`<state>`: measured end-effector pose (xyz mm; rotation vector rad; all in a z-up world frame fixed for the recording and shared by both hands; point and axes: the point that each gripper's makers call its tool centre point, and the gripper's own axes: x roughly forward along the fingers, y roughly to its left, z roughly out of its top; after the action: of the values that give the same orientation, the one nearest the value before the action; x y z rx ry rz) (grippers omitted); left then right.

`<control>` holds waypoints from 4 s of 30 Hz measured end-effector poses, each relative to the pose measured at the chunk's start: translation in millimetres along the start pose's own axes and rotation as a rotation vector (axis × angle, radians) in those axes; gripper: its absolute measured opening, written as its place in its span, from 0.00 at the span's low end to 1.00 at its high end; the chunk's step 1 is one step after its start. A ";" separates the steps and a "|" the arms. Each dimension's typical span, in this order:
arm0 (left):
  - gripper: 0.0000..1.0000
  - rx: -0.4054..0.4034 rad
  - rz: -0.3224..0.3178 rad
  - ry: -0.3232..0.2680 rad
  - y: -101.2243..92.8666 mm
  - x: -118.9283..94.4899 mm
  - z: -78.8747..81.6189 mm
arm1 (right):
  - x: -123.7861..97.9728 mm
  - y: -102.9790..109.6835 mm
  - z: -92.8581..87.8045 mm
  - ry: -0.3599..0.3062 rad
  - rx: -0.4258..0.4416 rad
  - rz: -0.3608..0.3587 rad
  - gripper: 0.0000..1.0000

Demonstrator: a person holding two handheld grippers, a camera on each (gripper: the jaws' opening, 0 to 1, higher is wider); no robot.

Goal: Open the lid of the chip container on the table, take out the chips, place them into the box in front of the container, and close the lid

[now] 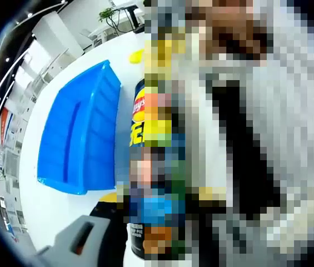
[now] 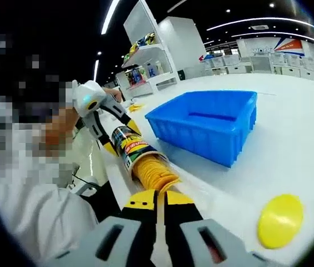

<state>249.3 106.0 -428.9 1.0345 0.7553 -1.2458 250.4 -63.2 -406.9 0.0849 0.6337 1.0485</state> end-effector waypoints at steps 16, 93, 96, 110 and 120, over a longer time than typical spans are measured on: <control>0.46 -0.003 -0.004 -0.008 -1.2 0.1 1.0 | -4.9 -8.2 1.1 -0.021 0.051 0.027 0.03; 0.47 -0.011 -0.026 -0.008 0.8 0.2 0.3 | -42.3 -24.1 133.0 -0.121 0.081 -0.162 0.00; 0.47 -0.006 -0.023 -0.001 0.1 0.6 0.5 | -24.6 -28.1 144.6 -0.133 0.078 -0.156 0.00; 0.47 -0.001 -0.018 0.018 0.0 1.4 0.1 | 61.1 -78.1 148.5 -0.058 0.156 -0.189 0.00; 0.47 -0.008 -0.020 0.011 1.0 1.2 -0.5 | 98.4 -94.3 121.0 0.013 0.248 -0.229 0.00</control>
<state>250.5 106.0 -429.9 1.0298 0.7804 -1.2543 421.0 -2.6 -385.4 0.2168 0.7642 0.7476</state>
